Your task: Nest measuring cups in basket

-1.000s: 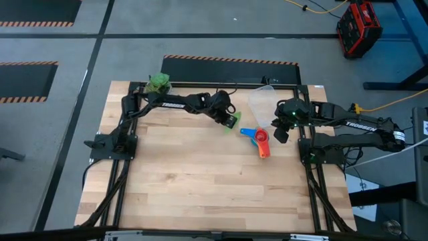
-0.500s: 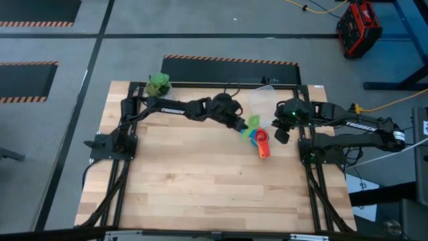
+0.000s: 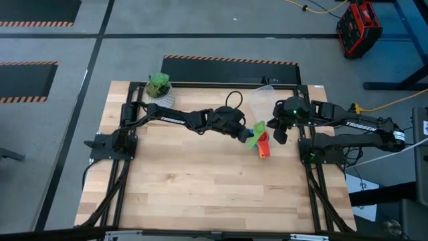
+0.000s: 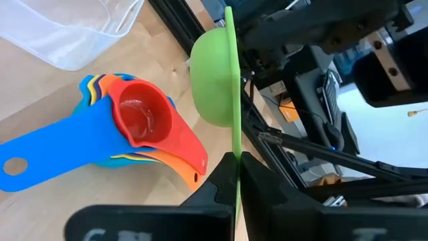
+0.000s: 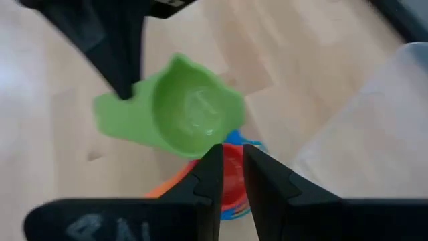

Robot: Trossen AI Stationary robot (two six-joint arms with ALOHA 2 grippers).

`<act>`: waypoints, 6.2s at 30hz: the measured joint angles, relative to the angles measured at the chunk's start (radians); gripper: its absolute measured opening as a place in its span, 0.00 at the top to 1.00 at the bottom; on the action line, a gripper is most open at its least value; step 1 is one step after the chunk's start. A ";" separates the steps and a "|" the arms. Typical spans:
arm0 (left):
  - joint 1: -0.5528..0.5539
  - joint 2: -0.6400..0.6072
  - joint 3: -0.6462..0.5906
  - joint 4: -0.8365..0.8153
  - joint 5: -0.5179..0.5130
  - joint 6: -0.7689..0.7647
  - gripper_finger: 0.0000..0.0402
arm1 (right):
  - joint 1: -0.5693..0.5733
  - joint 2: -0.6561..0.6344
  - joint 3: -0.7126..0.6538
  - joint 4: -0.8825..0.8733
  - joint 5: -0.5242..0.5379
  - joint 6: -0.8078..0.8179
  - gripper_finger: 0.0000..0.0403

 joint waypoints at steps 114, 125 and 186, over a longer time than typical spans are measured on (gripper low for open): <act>-0.112 0.070 0.000 0.179 -0.210 -0.112 1.00 | 0.000 0.087 0.000 -0.291 -0.039 -0.084 0.98; -0.114 0.141 0.003 0.261 -0.243 -0.235 1.00 | 0.000 0.087 0.000 -0.284 0.008 -0.108 0.97; -0.072 0.220 0.001 0.245 -0.328 -0.175 0.73 | 0.000 0.087 0.000 -0.201 0.037 -0.104 0.97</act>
